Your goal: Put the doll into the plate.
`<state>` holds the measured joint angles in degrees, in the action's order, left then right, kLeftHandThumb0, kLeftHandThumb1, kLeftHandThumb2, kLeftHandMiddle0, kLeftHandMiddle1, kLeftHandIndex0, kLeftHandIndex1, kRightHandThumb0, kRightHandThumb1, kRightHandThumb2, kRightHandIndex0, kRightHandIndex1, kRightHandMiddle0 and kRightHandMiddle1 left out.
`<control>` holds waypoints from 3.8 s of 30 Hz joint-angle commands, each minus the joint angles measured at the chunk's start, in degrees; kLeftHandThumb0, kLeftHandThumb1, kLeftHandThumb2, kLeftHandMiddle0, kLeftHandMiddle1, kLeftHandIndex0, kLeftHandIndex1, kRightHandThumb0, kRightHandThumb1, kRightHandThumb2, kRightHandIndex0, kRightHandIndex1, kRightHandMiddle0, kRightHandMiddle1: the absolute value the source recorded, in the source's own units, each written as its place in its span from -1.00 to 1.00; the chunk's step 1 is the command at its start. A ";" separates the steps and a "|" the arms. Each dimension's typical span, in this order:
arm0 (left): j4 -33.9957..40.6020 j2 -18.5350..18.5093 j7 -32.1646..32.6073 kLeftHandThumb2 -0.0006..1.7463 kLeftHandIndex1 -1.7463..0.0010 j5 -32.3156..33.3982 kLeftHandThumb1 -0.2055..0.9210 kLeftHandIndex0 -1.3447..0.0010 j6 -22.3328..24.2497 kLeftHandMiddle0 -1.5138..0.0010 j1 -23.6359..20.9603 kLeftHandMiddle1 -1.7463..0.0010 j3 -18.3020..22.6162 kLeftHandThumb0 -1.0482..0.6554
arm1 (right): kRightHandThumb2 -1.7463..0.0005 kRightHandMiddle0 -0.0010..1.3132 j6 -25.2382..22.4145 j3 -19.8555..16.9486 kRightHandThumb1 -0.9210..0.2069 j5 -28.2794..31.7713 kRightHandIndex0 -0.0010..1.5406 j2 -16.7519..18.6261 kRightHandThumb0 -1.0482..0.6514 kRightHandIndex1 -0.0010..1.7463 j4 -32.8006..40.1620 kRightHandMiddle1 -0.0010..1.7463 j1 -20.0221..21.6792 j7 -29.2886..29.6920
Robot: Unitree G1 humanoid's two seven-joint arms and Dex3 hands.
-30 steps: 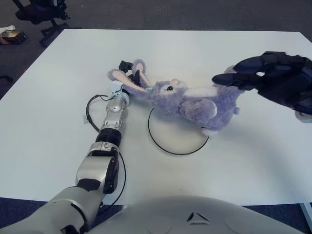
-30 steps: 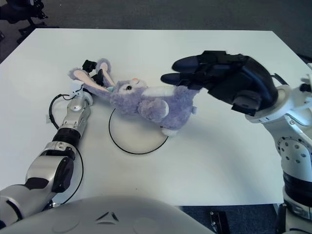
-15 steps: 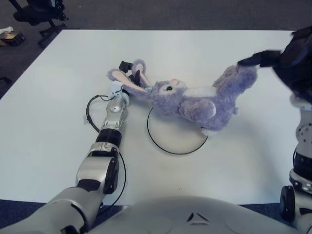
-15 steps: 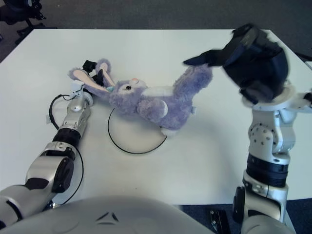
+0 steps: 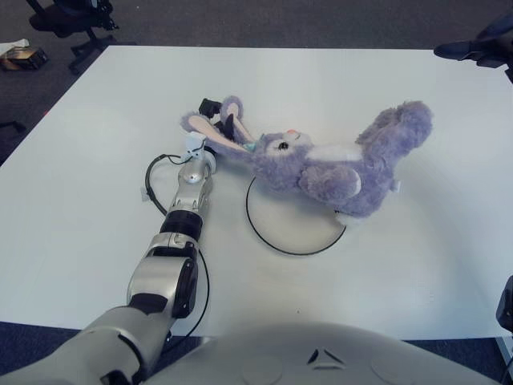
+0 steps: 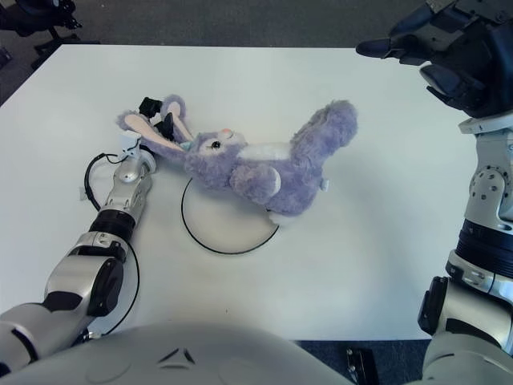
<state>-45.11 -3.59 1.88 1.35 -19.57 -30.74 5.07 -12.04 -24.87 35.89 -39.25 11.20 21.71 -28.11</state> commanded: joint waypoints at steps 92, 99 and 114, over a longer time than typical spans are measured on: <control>-2.01 0.82 0.52 -0.25 -1.00 -0.32 0.81 0.60 2.00 -0.06 4.66 -1.00 0.01 -0.19 | 0.99 -0.04 25.01 21.13 -0.98 -38.46 0.14 10.56 0.23 -0.03 -50.29 0.46 7.06 11.32; -1.99 0.85 0.56 -0.24 -1.00 -0.31 0.80 0.59 2.05 -0.06 4.65 -1.00 0.03 -0.20 | 1.00 -0.05 24.88 21.34 -0.98 -38.27 0.16 10.96 0.23 -0.03 -47.85 0.43 5.36 10.08; -2.19 0.90 0.40 -0.23 -1.00 -0.21 0.79 0.59 1.84 -0.06 4.59 -1.00 0.21 -0.20 | 1.00 -0.04 25.83 21.93 -0.97 -38.21 0.20 11.35 0.23 -0.03 -43.19 0.39 2.50 8.09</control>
<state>-44.01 -3.33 2.00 1.36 -19.70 -30.25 5.29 14.28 -3.56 -2.29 -28.28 -32.10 25.91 -19.17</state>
